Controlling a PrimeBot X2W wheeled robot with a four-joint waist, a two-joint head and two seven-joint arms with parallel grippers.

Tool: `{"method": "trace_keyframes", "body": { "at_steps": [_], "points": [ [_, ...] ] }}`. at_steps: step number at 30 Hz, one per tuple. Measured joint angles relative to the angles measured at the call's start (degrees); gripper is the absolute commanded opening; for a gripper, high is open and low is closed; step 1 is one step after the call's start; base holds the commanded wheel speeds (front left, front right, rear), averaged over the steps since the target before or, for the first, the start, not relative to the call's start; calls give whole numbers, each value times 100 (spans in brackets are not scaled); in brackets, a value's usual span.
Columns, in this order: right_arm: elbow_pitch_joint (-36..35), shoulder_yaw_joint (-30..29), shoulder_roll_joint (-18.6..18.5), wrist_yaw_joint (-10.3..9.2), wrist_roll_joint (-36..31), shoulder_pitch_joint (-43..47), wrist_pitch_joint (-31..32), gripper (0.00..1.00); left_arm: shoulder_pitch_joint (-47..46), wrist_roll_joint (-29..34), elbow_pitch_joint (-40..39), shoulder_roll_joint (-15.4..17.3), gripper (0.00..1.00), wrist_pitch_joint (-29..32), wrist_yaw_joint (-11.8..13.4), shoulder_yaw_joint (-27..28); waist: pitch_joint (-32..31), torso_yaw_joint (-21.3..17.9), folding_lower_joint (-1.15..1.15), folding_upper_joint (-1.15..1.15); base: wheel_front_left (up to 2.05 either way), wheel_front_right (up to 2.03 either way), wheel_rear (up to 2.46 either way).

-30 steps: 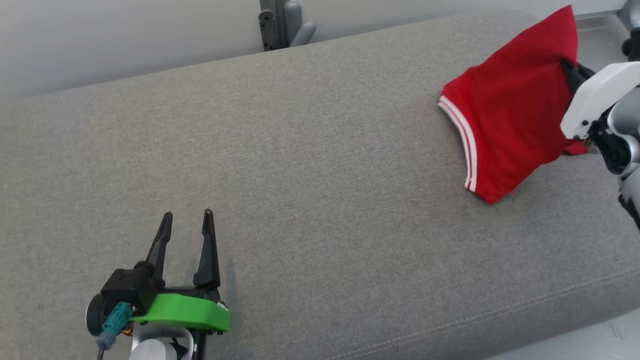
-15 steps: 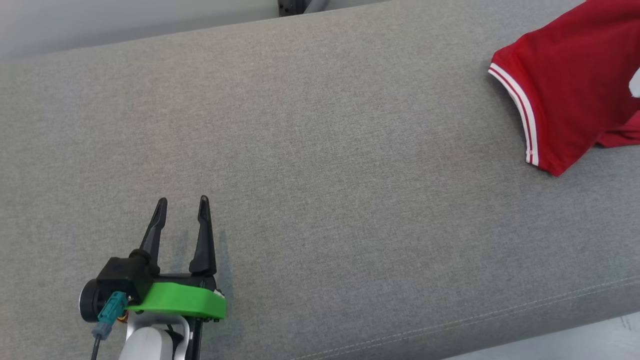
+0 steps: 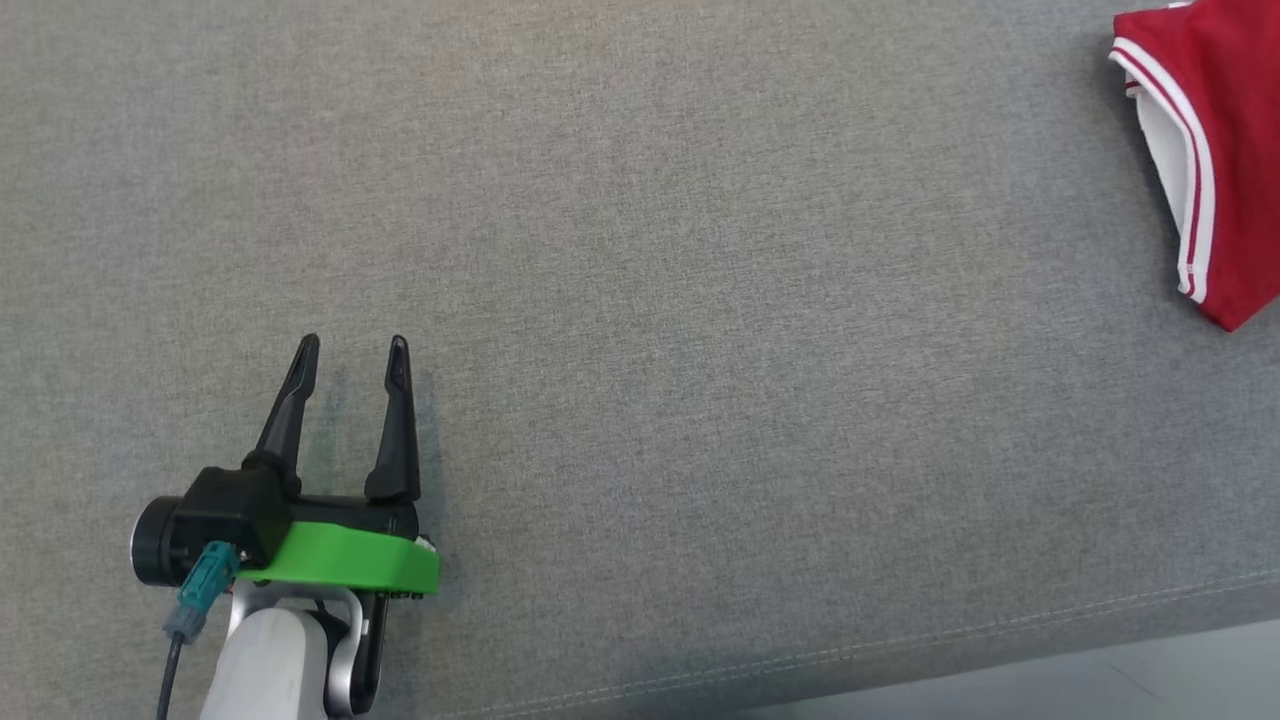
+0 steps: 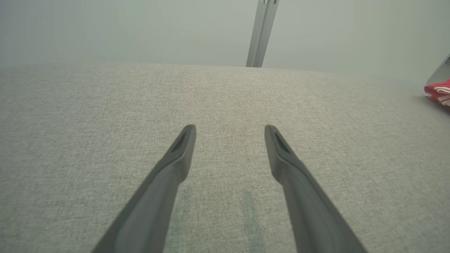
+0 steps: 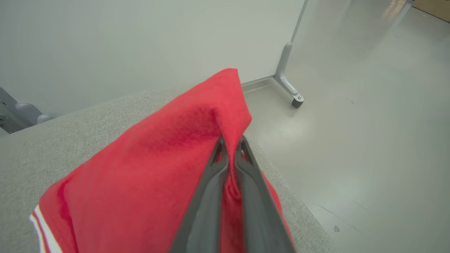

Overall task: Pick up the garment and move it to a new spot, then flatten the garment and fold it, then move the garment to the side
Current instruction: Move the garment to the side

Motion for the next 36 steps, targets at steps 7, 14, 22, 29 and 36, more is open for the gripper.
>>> {"method": "trace_keyframes", "body": {
  "at_steps": [7, 14, 22, 29, 36],
  "points": [
    [24, -810, -286, 0, -558, 435, 45, 0, -74, 67, -126, 38, 100, 0, -1, -2, 284, 132, 0, 0, 0, 0, 0],
    [21, -1563, -82, 1, -1505, 403, -443, 54, -103, 116, -156, 107, 100, 0, 12, -26, 421, 159, 0, 0, 0, 0, 0],
    [21, -2276, 44, 1, -2482, 274, -694, 100, -141, 127, -177, 166, 100, 9, 35, -65, 450, 112, 0, 0, 0, 0, 0],
    [-78, -2615, 297, 0, -3182, 171, -901, 100, -144, 124, -208, 176, 100, 15, 56, -104, 349, 39, 0, 0, 0, 0, 0],
    [-291, -2718, 719, 0, -3509, 58, -1058, 100, -152, 93, -163, 171, 100, 15, 56, -144, 49, -38, 0, 0, 0, 0, 0]
  ]
}}
